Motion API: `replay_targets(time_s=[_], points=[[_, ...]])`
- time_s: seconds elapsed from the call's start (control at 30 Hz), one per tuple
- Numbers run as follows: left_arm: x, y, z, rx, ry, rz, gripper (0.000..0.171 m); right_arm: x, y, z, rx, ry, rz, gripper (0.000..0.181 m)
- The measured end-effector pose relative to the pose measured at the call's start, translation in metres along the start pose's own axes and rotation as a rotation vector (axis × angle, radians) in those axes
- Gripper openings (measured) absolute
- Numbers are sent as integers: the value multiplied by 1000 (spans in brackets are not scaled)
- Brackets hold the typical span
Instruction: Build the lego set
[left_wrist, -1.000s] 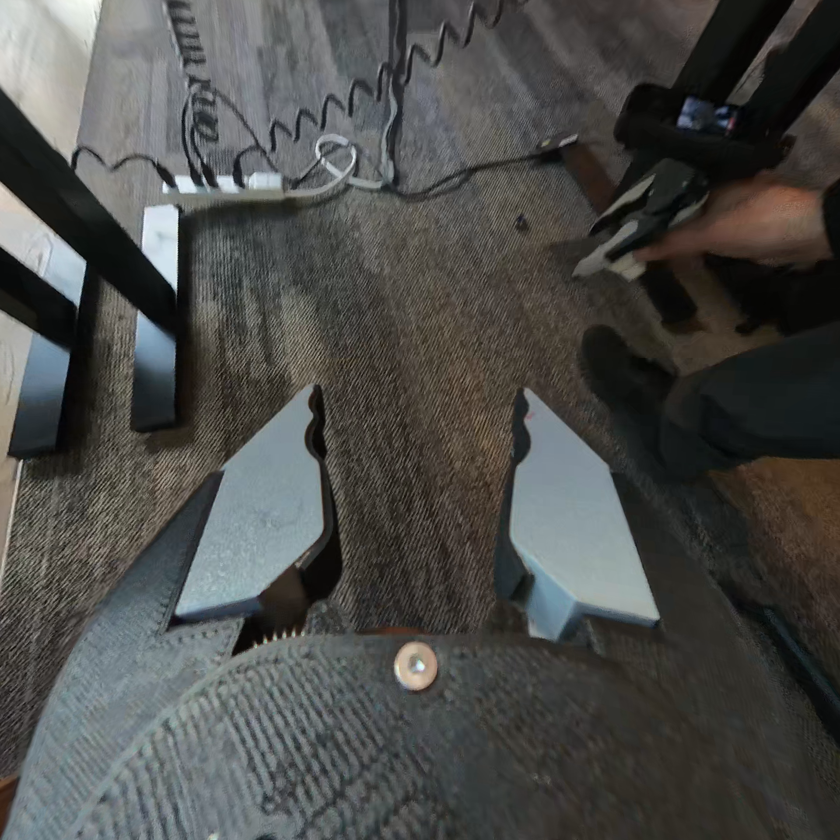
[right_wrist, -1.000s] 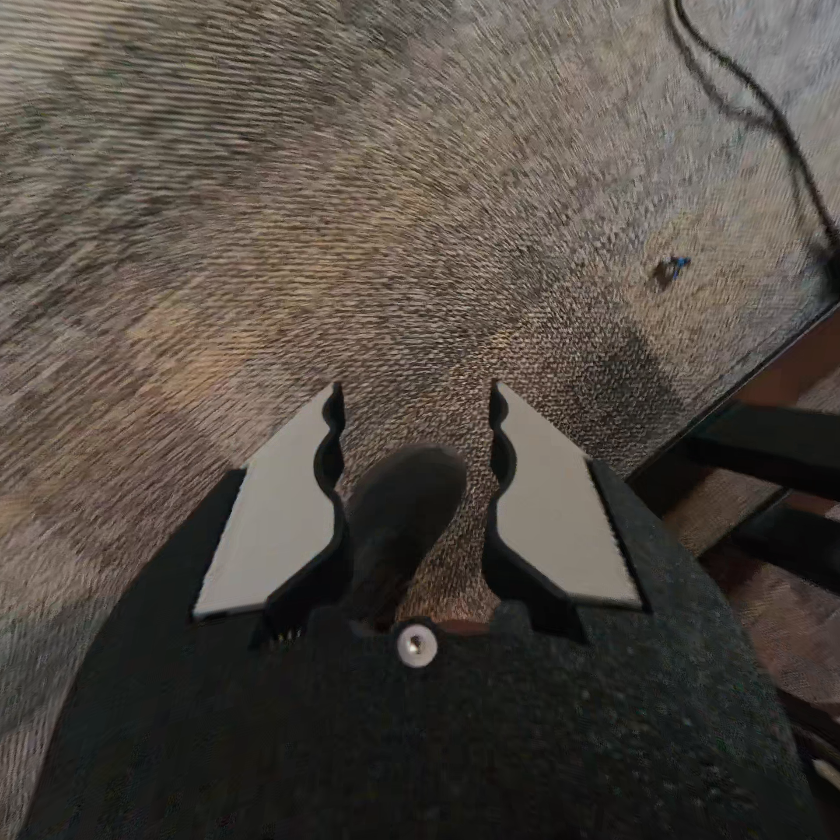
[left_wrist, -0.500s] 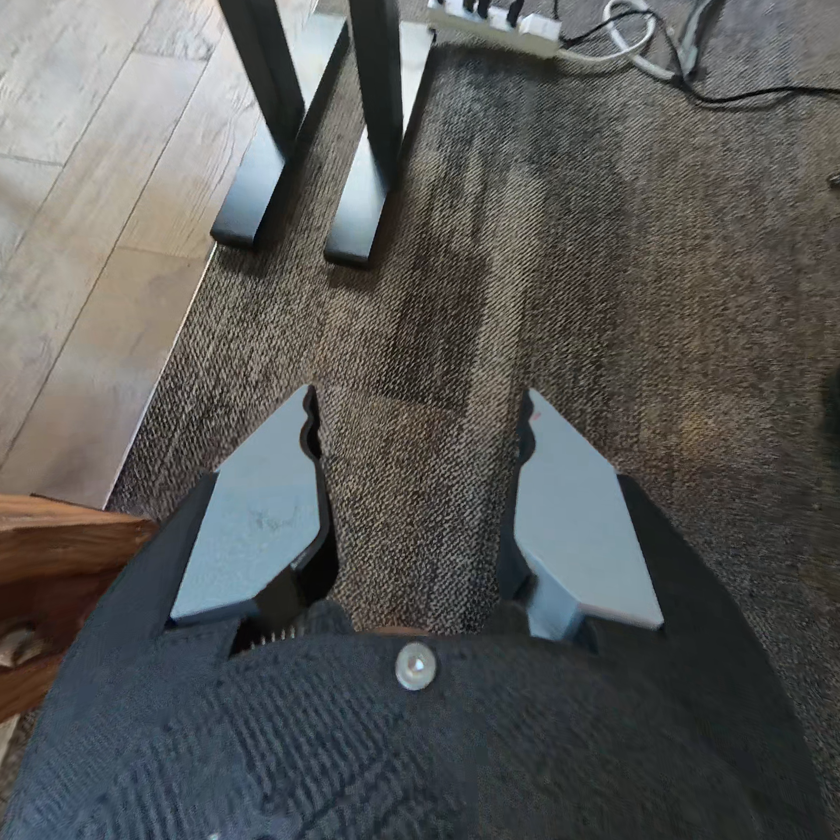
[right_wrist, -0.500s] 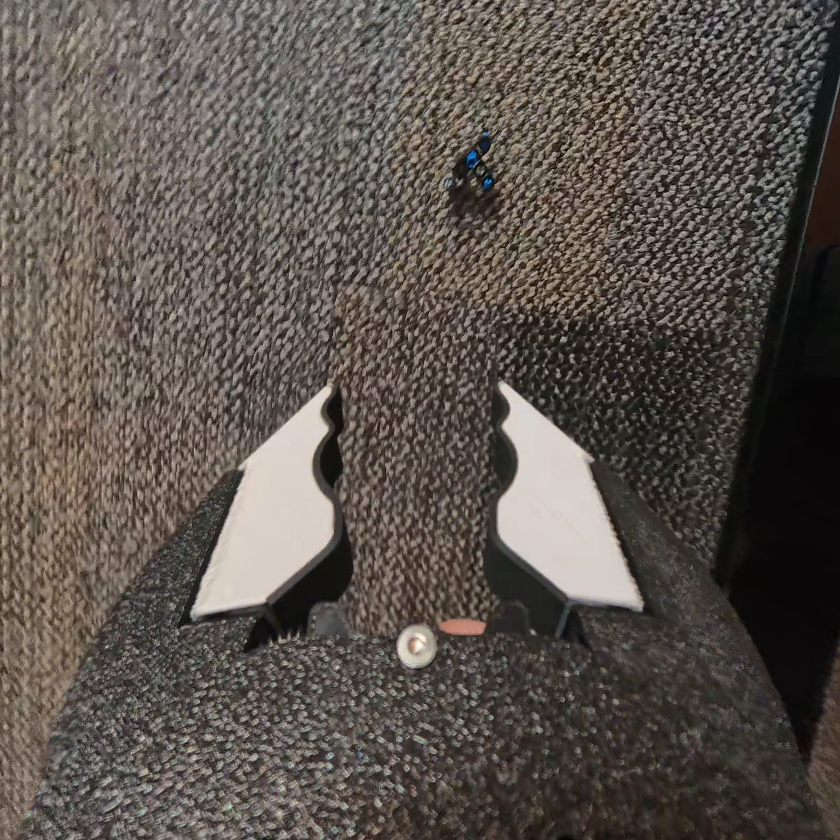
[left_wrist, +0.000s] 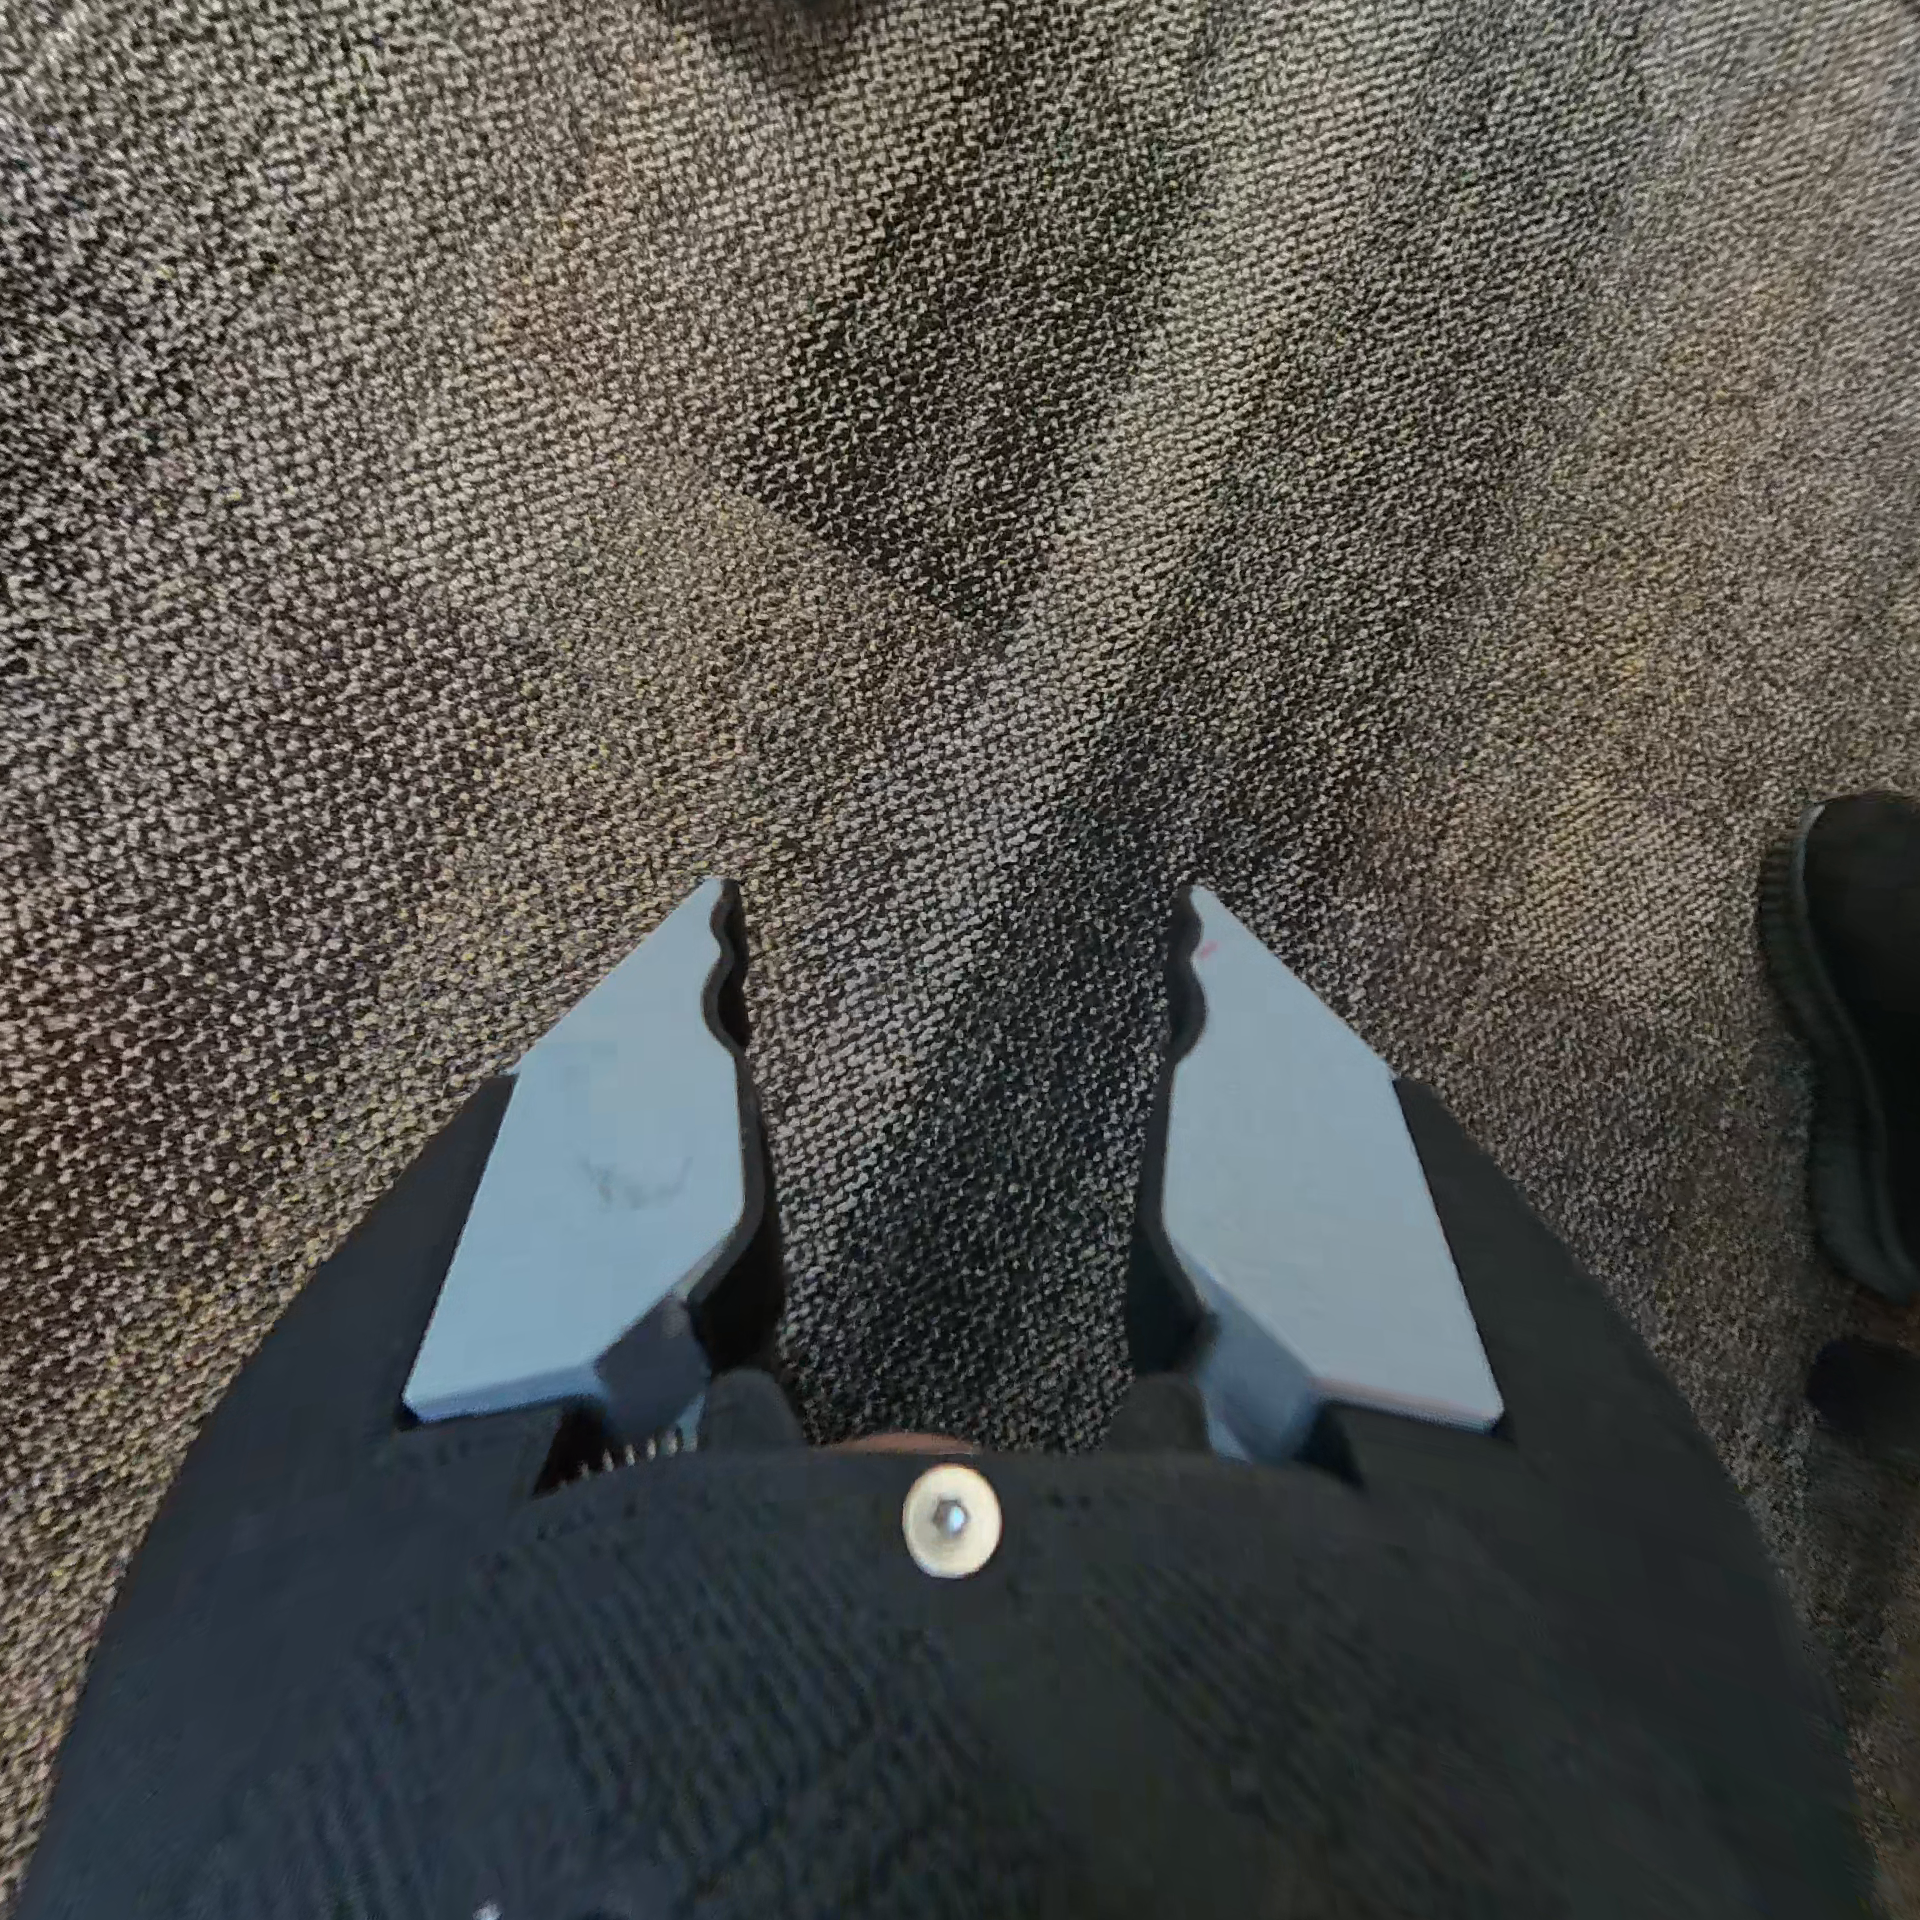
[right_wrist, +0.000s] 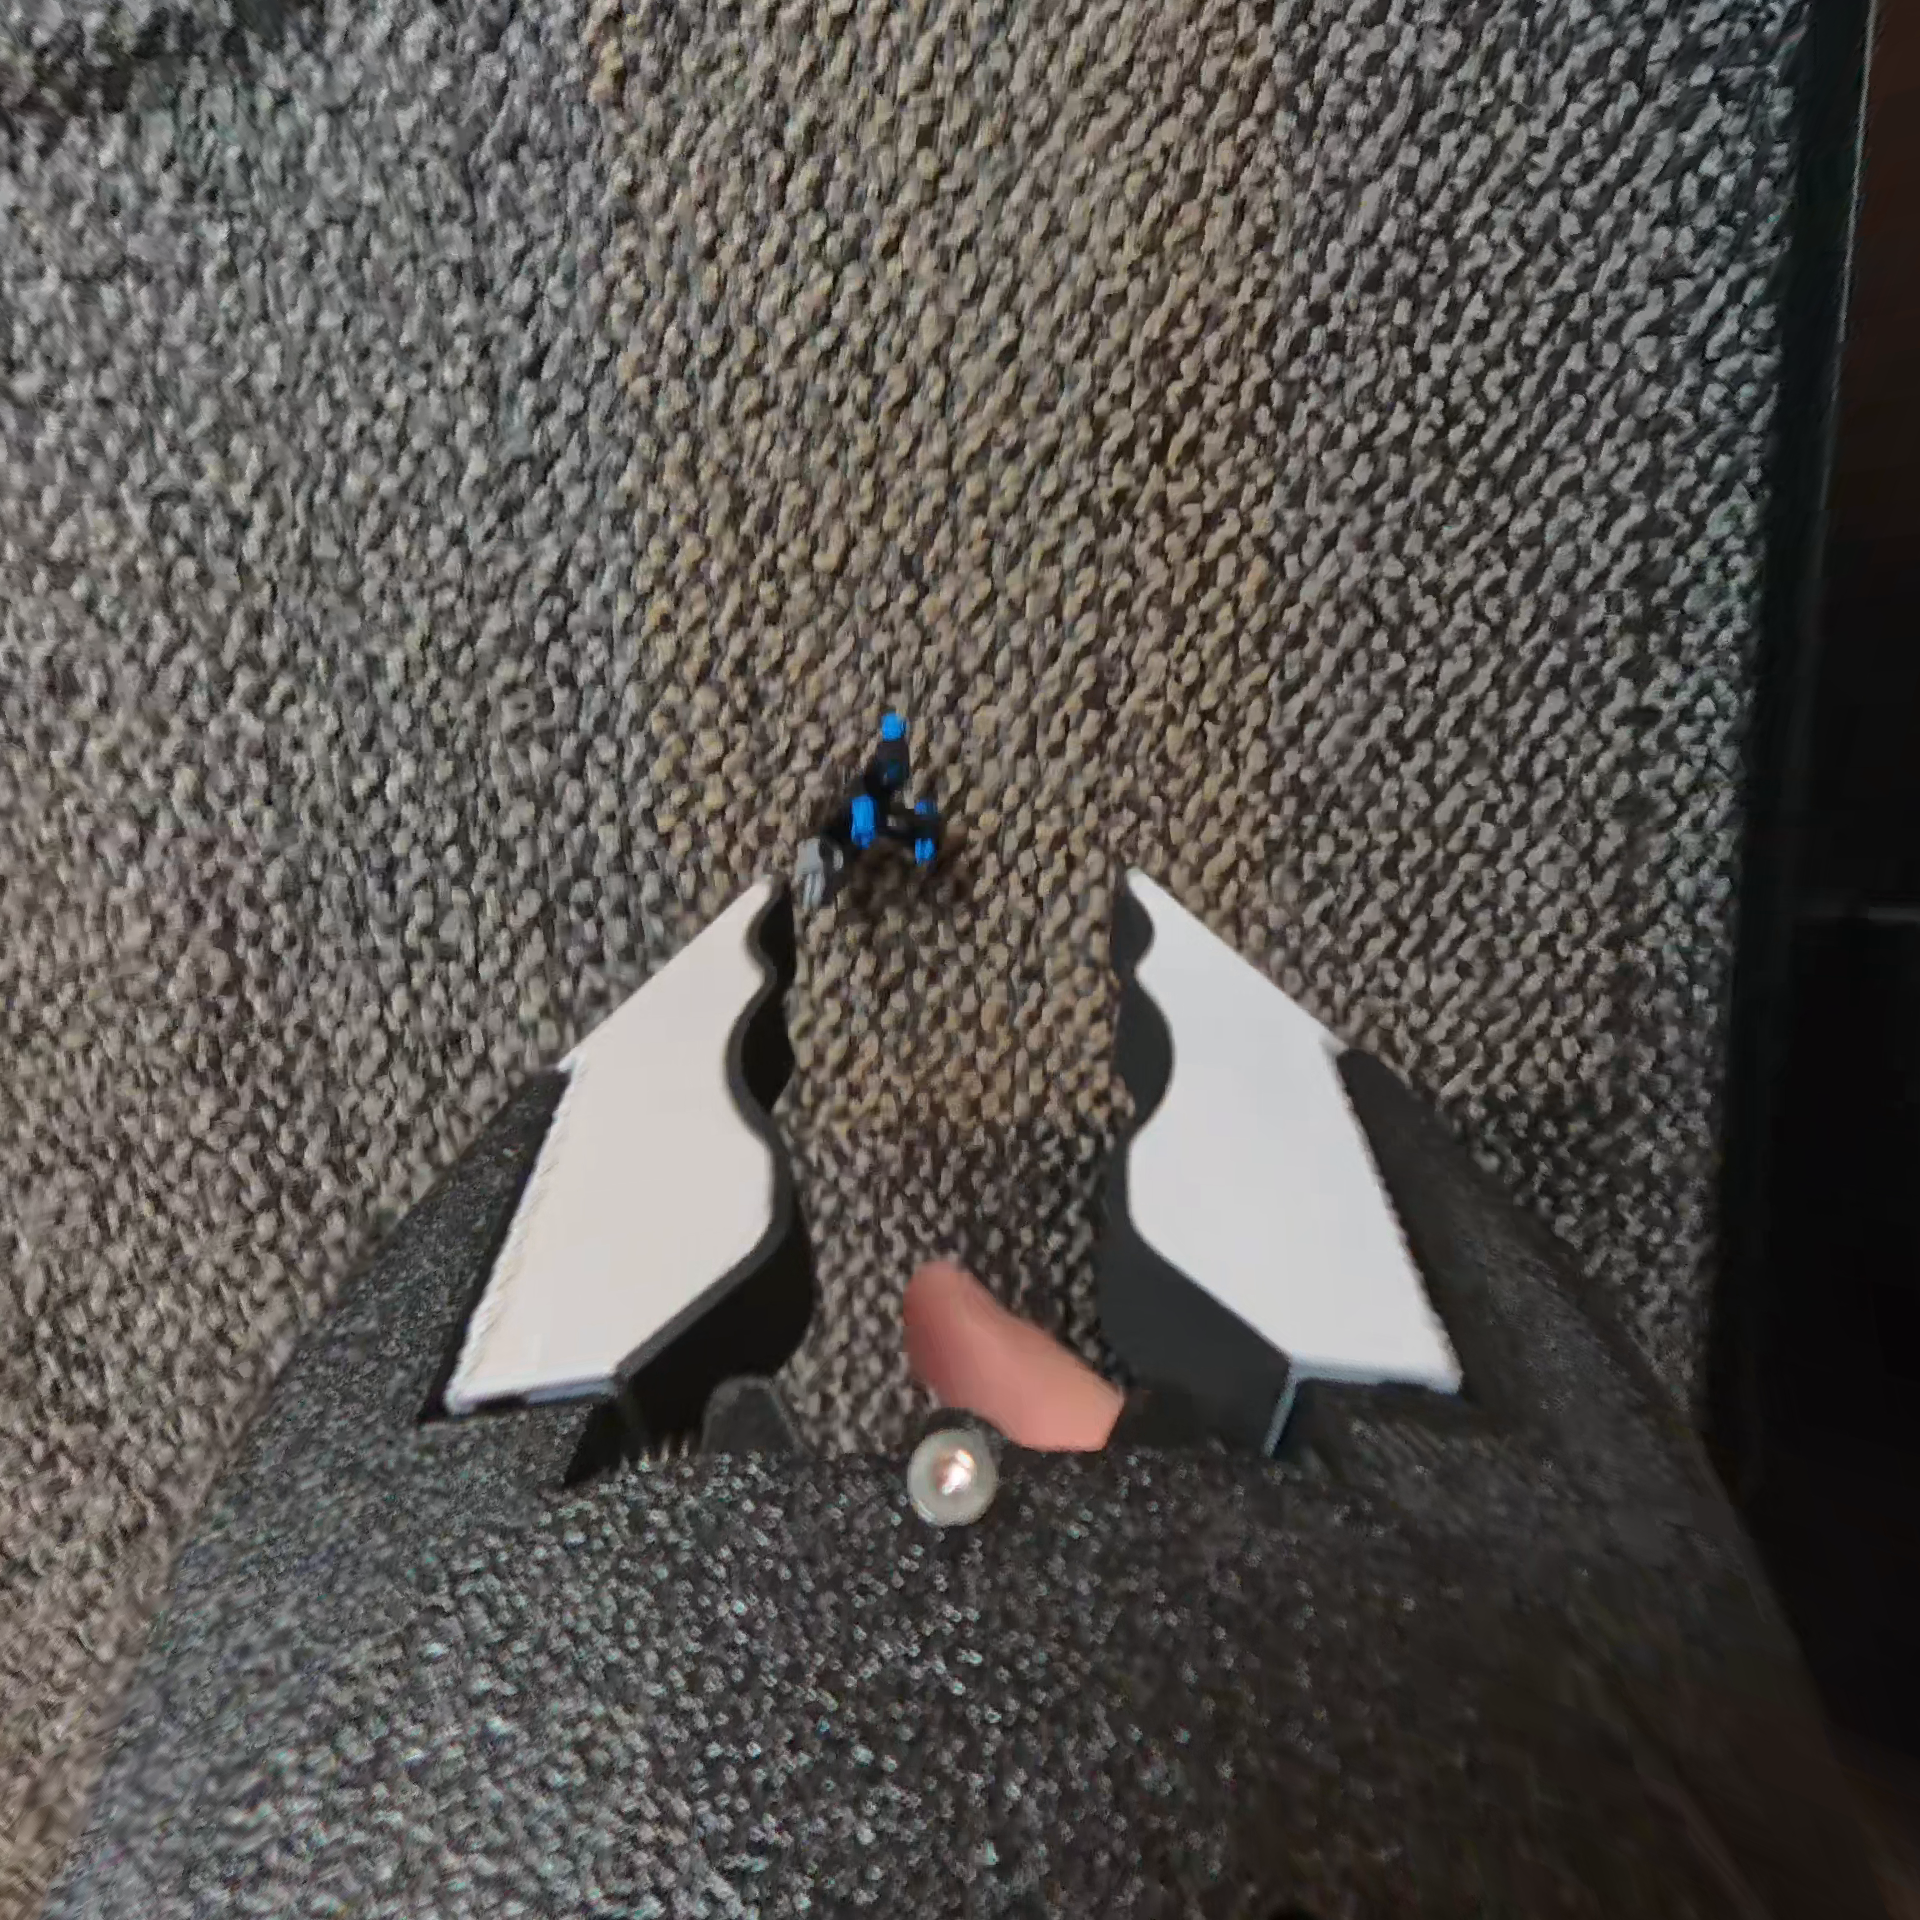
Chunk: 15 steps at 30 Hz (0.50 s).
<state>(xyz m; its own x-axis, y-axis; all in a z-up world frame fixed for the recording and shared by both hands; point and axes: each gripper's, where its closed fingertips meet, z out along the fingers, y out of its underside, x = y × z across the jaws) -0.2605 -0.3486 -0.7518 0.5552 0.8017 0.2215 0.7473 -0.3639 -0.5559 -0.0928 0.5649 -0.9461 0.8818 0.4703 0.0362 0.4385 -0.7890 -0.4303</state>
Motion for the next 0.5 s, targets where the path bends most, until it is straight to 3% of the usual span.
replay_targets(time_s=[0.1, 0.23, 0.37, 0.5], points=[[2, -4, 5, 7, 2, -10, 76, -7, -14, 11, -15, -8, 23, 63], [8, -16, 12, 22, 37, -49, 74, -21, 0, 24, -100, -17, -29, 62], [10, -14, 7, 20, 39, -24, 74, -28, 8, 32, -104, 13, -35, 33], [3, -10, 8, 19, 54, -101, 73, -28, 6, 33, -117, 22, -95, 31]])
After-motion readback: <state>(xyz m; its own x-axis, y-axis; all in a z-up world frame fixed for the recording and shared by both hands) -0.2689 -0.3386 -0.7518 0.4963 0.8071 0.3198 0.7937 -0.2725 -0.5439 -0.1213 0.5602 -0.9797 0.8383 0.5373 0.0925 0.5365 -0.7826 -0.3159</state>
